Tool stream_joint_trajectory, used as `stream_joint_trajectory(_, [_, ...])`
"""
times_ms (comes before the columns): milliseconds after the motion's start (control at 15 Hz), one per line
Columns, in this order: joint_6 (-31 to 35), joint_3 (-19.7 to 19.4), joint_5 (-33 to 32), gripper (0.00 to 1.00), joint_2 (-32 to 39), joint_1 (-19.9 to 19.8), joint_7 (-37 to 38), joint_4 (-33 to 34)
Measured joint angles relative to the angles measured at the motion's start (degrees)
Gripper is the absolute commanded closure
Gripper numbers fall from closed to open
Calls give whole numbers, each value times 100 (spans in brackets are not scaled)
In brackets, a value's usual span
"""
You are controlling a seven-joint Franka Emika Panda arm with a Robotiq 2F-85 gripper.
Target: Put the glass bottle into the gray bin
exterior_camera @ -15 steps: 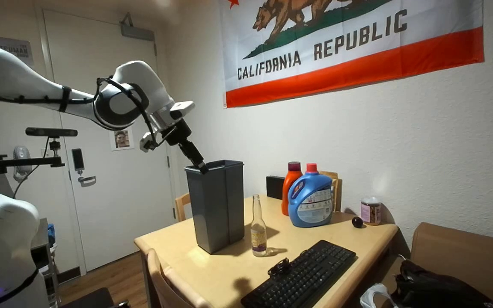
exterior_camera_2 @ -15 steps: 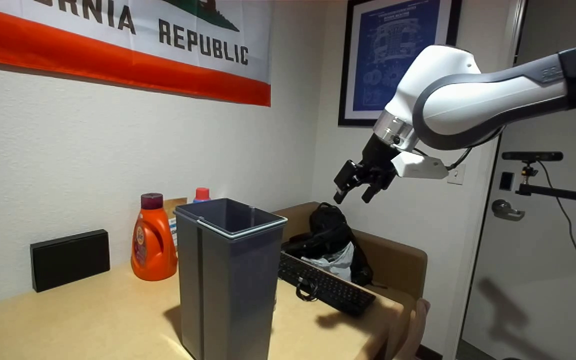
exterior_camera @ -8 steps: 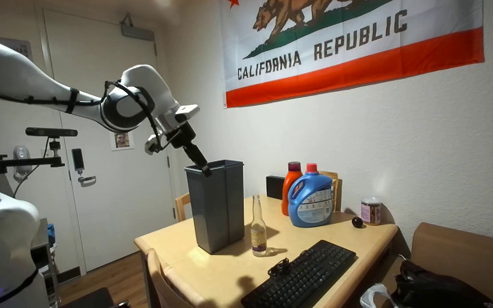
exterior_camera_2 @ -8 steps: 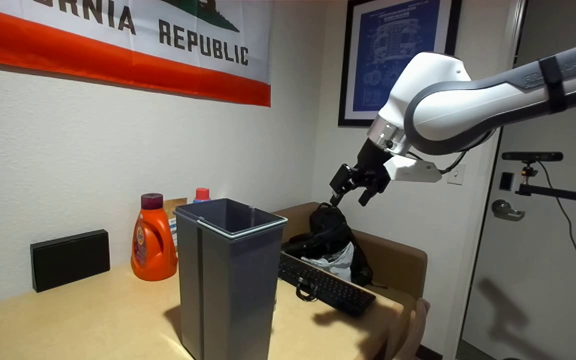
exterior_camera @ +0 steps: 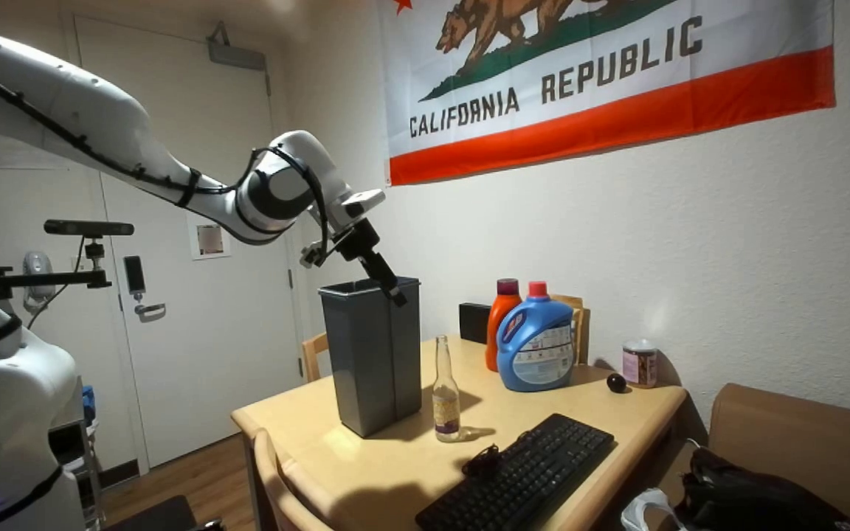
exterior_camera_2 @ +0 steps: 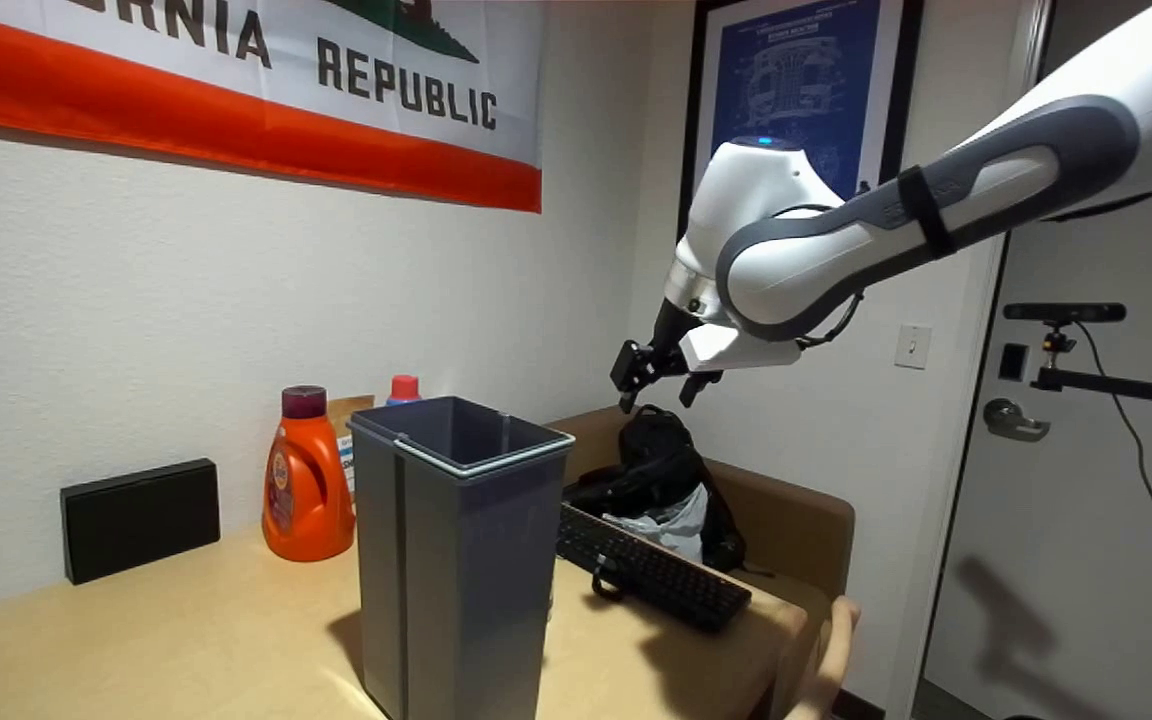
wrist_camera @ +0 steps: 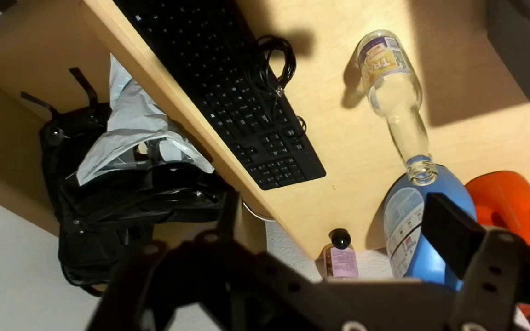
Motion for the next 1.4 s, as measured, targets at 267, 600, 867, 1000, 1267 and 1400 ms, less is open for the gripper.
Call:
stream_joint_trajectory(267, [-107,13,-678,0,690,-23,668,429])
stream_joint_trajectory(600, [-114,-129,-793,0,1066,130,741,591])
stream_joint_trajectory(867, [-119,-213,-790,0,1076,231,741,605])
stream_joint_trajectory(1000, [-116,-284,-797,0,1145,341,742,623])
stream_joint_trajectory(1267, [-113,-292,-931,0,1517,522,751,820])
stream_joint_trajectory(1400, [-101,-326,-1147,0,1745,603,759,953])
